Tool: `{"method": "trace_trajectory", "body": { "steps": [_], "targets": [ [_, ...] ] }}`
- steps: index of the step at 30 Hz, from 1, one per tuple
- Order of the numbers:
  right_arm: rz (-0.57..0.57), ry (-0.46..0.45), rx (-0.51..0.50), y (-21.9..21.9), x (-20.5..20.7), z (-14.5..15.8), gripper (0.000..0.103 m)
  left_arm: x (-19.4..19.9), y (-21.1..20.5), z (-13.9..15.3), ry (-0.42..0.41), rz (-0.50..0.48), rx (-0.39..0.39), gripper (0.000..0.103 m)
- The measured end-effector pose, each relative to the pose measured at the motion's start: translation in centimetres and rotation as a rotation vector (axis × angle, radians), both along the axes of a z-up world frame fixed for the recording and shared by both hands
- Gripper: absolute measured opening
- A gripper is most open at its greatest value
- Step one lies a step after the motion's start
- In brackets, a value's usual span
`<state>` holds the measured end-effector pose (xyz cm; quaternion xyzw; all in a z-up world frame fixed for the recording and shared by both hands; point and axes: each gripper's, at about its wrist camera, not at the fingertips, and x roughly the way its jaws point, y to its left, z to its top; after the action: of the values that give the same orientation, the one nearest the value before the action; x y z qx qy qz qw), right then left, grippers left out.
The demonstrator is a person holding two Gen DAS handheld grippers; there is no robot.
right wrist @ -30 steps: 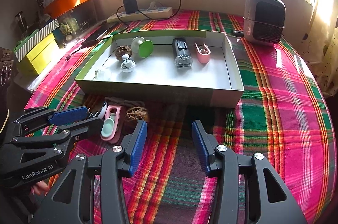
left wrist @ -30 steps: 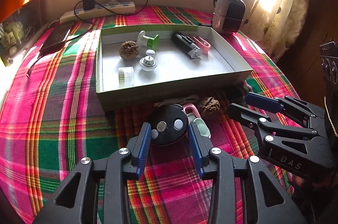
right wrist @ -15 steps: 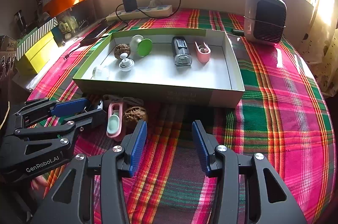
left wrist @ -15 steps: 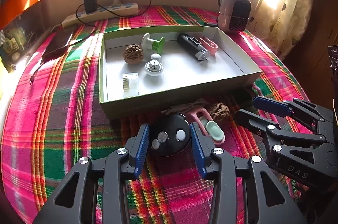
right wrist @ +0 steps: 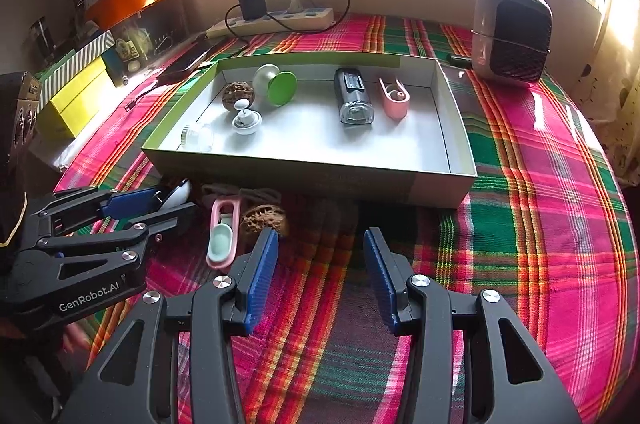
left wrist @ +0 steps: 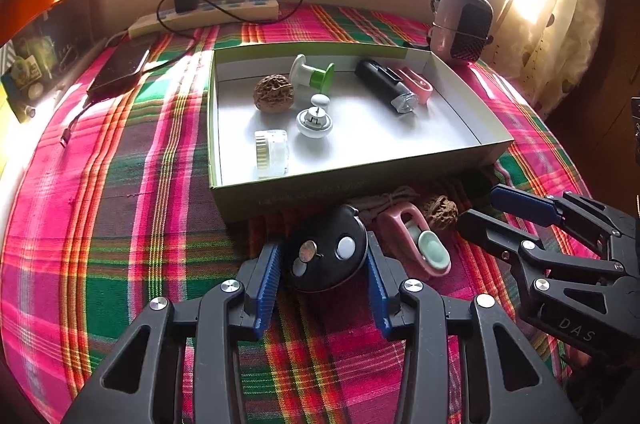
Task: Organize objects
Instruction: 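Move the left tool to the black dotted disc while the right tool approaches the walnut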
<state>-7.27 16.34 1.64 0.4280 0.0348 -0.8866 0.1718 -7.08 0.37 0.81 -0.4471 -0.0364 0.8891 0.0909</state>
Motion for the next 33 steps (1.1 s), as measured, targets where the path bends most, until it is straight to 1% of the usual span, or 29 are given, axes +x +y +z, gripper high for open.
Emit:
{"method": "trace_trajectory", "body": {
  "steps": [9,22,27,33],
  "targets": [
    [0.055,0.011,-0.002,-1.2,0.1,0.4,0.046,0.0,-0.7,0.0,0.003,0.014,0.011,0.038],
    [0.076,-0.006,0.007,-2.5,-0.8,-0.1,0.046,-0.1,-1.0,0.0,0.002,0.013,0.027,0.038],
    [0.082,-0.014,0.026,-3.0,-1.0,-0.4,0.046,-0.1,-1.1,0.0,0.001,0.012,0.034,0.038],
    [0.064,-0.025,0.042,-2.8,-1.1,-0.8,0.046,-0.2,-1.2,0.0,0.001,0.011,0.039,0.038]
  ]
}}
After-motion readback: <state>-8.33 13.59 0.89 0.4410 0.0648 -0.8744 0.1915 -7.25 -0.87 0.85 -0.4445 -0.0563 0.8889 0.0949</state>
